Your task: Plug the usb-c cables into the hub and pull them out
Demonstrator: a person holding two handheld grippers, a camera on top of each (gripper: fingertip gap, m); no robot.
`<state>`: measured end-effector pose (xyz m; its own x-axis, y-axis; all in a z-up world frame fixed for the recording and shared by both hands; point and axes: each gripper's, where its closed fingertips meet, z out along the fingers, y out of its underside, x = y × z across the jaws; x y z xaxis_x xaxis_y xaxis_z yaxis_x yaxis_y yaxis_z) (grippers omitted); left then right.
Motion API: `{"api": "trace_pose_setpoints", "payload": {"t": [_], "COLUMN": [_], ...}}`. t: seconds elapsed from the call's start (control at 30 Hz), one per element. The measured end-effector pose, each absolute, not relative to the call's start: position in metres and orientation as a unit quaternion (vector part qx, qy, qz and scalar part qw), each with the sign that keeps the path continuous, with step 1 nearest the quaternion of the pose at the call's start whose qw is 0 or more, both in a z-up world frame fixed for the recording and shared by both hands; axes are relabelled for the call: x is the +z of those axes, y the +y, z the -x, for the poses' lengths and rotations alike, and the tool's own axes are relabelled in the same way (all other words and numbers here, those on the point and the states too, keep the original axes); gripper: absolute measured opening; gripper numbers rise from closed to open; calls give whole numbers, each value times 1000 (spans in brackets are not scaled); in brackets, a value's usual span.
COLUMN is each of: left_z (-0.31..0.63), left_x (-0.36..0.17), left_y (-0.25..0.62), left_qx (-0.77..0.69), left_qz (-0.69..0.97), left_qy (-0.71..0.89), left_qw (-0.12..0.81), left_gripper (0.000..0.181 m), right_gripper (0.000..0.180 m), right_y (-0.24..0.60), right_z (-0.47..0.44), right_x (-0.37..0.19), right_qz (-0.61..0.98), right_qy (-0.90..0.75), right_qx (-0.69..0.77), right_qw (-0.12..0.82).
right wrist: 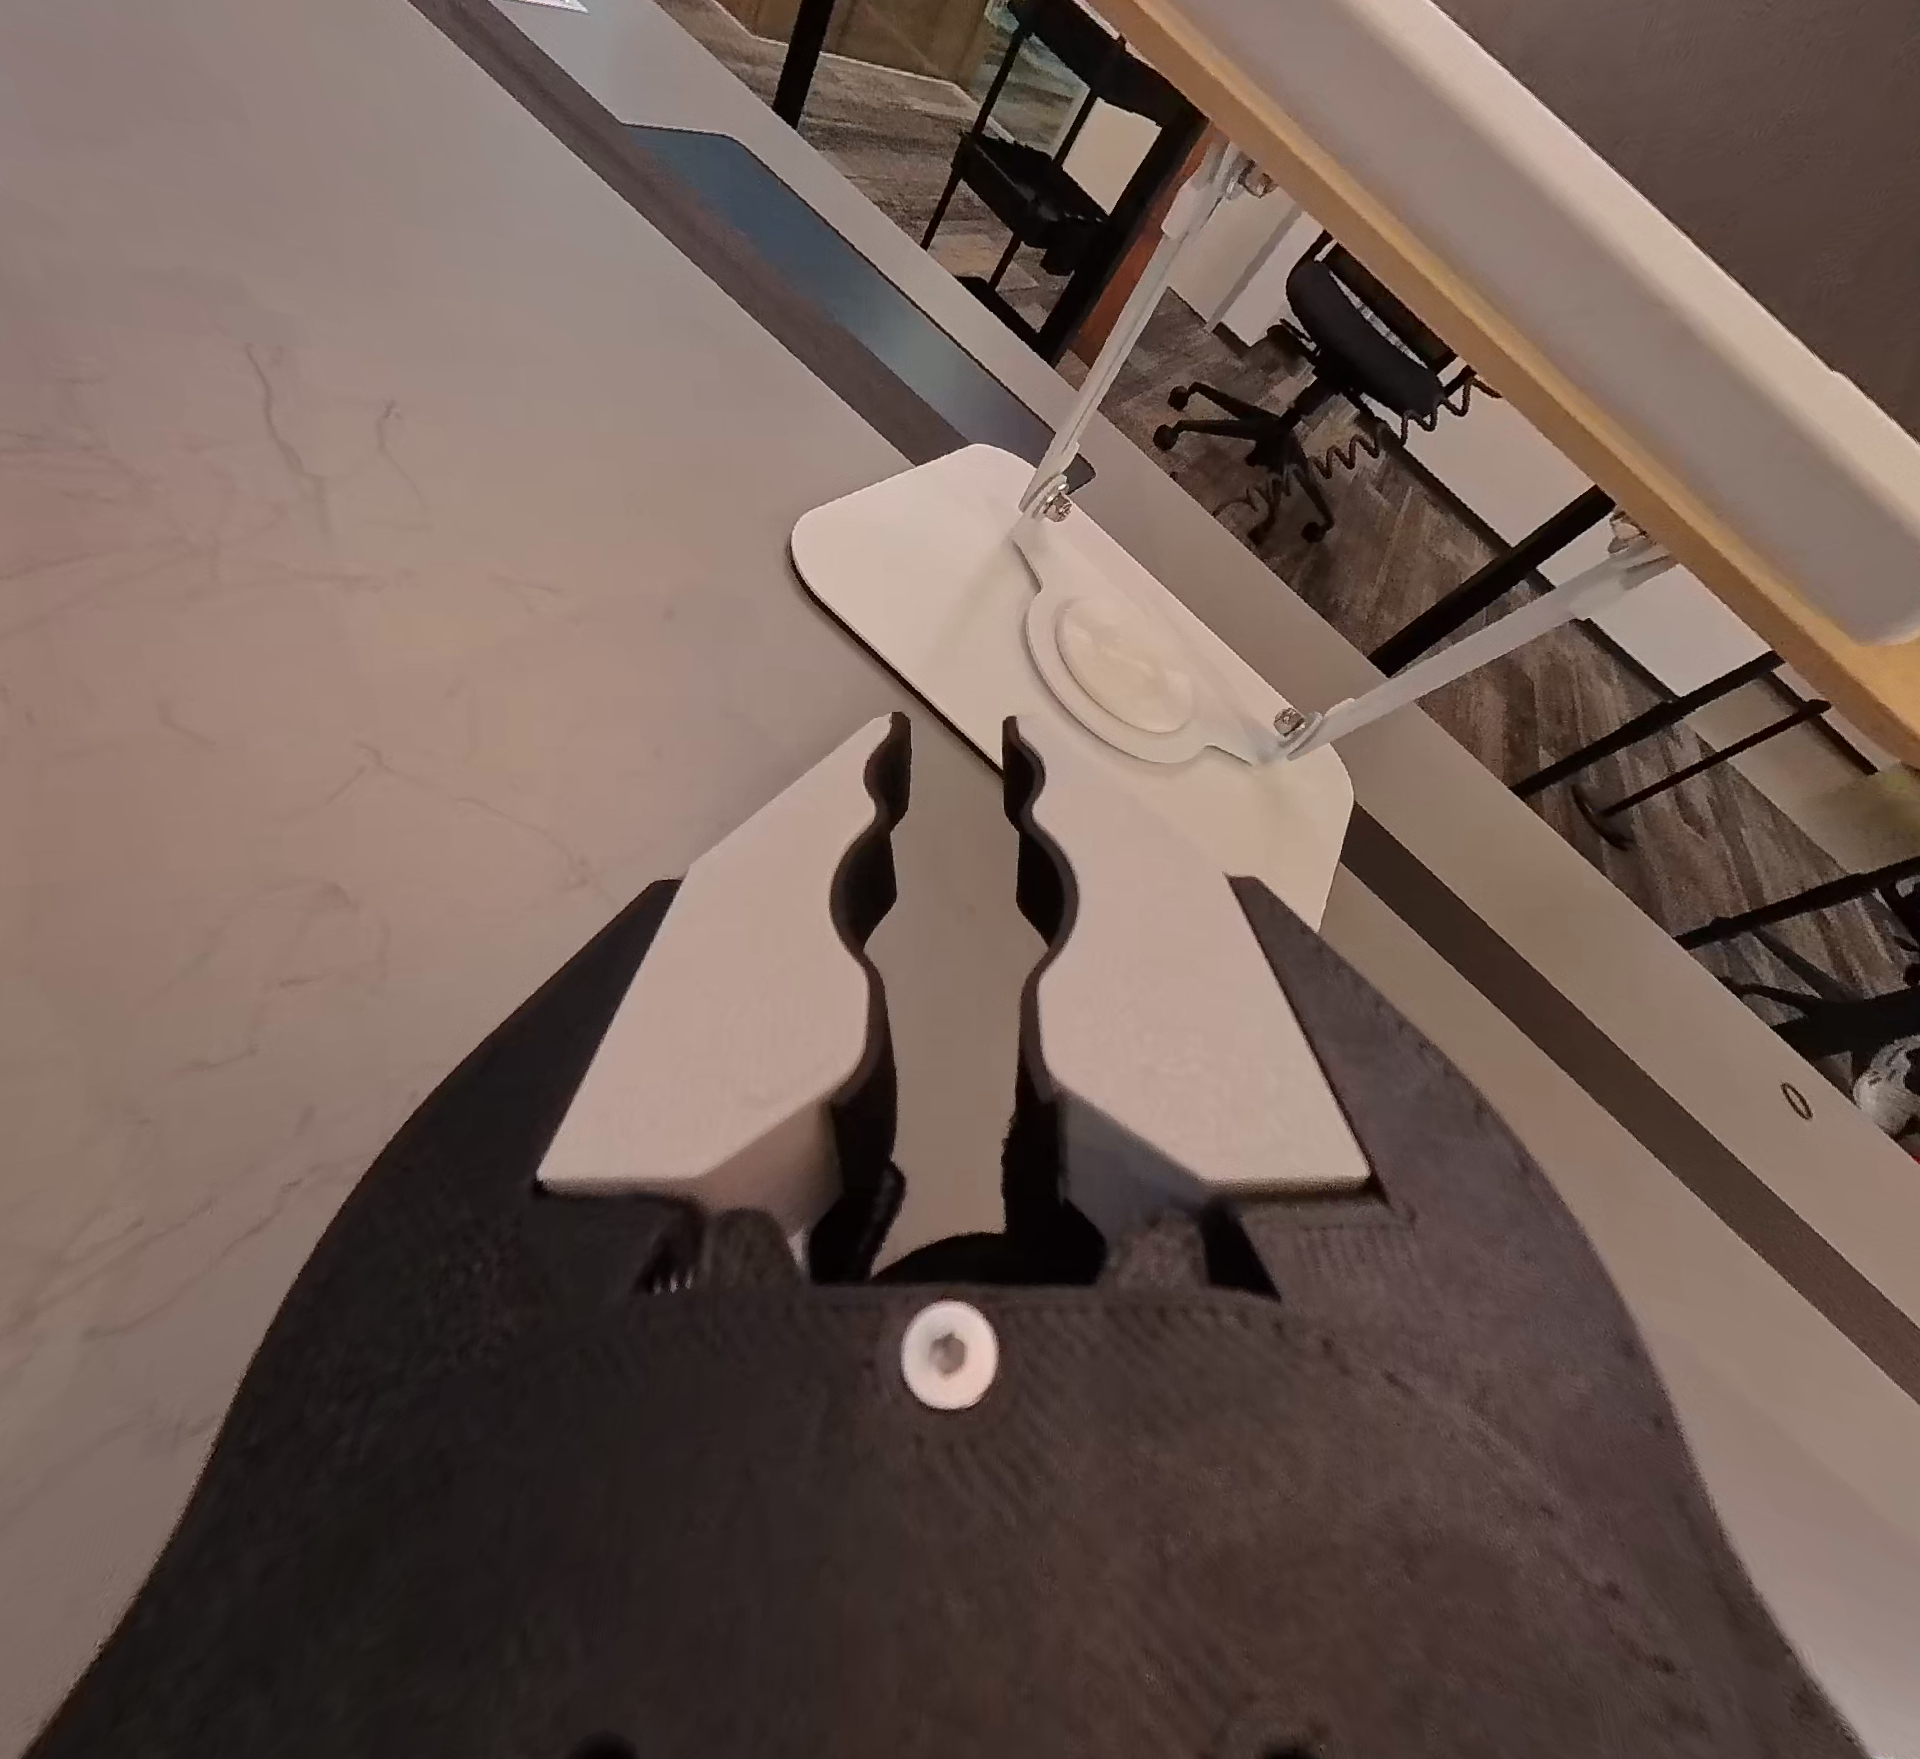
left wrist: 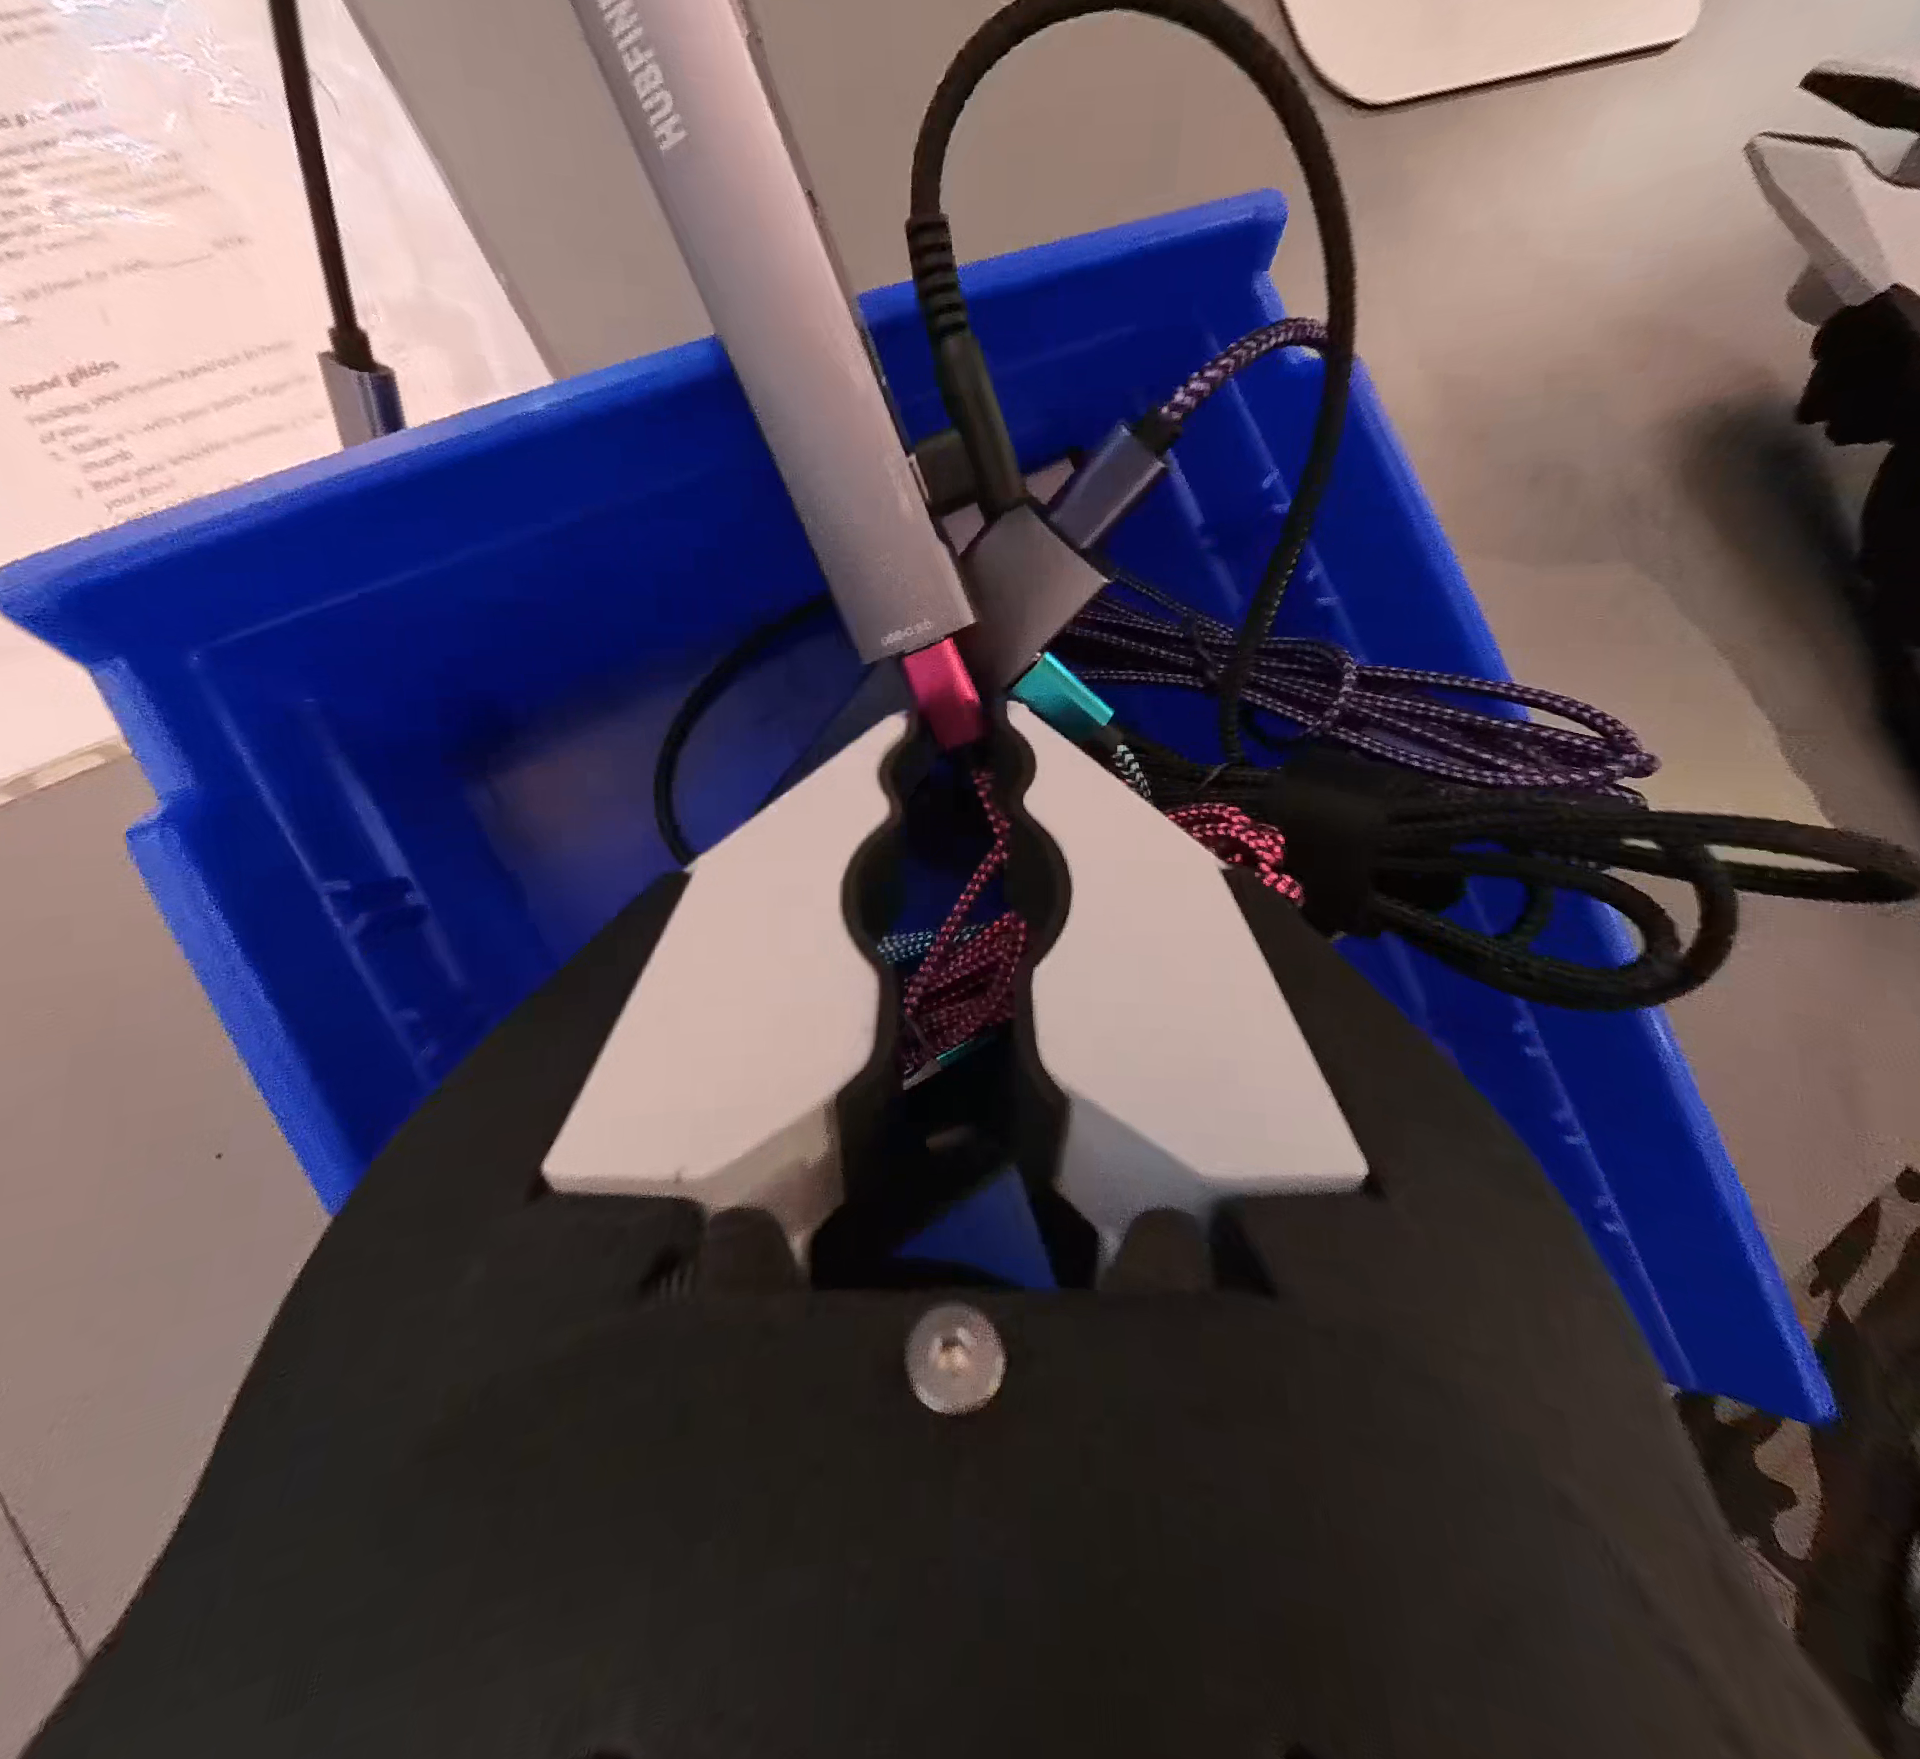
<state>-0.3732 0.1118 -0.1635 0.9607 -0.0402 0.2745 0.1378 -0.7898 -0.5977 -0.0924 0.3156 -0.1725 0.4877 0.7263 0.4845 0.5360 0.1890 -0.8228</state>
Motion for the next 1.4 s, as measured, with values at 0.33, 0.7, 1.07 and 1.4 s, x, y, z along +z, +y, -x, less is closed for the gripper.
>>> {"api": "trace_pose_setpoints", "payload": {"t": [0.33, 0.7, 1.07, 1.4], "left_z": [390, 371, 336, 315], "left_x": [-96, 26, 86, 116], "left_y": [118, 131, 151, 148], "left_qx": [-104, 3, 54, 49], "left_qz": [885, 831, 797, 787], "left_qy": [-18, 40, 78, 106], "left_qw": [453, 554, 597, 606], "left_gripper": [8, 8, 2, 0], "right_gripper": [15, 15, 16, 16], "right_y": [315, 316, 316, 316], "right_z": [94, 92, 92, 91], "right_x": [-173, -170, -168, -167], "right_qz": [631, 638, 639, 639], "right_qy": [-500, -488, -483, -481], "right_qx": [87, 102, 112, 117], "right_qw": [586, 587, 589, 588]}}
